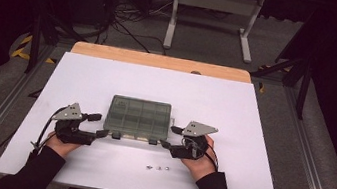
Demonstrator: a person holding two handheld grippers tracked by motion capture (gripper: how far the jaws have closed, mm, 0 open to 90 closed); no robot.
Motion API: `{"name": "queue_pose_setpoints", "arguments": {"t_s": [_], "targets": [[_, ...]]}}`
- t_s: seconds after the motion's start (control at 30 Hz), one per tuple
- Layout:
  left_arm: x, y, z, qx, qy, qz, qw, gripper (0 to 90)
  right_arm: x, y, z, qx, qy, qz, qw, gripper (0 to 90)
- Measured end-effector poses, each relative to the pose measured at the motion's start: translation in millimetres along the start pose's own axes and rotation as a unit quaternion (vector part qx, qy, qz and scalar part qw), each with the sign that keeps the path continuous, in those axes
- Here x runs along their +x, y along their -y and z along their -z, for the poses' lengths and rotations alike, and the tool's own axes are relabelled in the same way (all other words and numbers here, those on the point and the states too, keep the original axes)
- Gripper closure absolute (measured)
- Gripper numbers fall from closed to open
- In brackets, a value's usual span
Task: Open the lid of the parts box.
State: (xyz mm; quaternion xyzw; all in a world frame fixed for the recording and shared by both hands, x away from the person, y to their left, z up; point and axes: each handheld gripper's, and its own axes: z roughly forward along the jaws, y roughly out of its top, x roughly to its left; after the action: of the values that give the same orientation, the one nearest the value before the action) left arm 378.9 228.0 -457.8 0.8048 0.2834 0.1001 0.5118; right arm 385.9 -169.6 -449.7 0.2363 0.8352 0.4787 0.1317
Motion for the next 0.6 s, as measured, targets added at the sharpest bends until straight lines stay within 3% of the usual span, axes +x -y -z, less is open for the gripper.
{"name": "queue_pose_setpoints", "arguments": {"t_s": [0.17, 0.43, 0.6], "targets": [[-1.2, 1.3, 0.3, 0.017, 0.002, -0.011, 0.9998, 32.3, 0.2, 0.8, -2.3, 0.017, -0.002, -0.001, 0.9999, 43.5], [-1.3, 3.6, 2.7, 0.028, -0.008, -0.009, 0.9995, 49.2, 0.3, 1.7, -2.9, 0.03, 0.0, 0.0, 0.9995, 52.2], [-3.1, 3.8, 1.6, 0.039, -0.006, -0.012, 0.9992, 52.6, 0.7, 2.1, -3.6, 0.036, -0.001, 0.002, 0.9993, 54.7]]}}
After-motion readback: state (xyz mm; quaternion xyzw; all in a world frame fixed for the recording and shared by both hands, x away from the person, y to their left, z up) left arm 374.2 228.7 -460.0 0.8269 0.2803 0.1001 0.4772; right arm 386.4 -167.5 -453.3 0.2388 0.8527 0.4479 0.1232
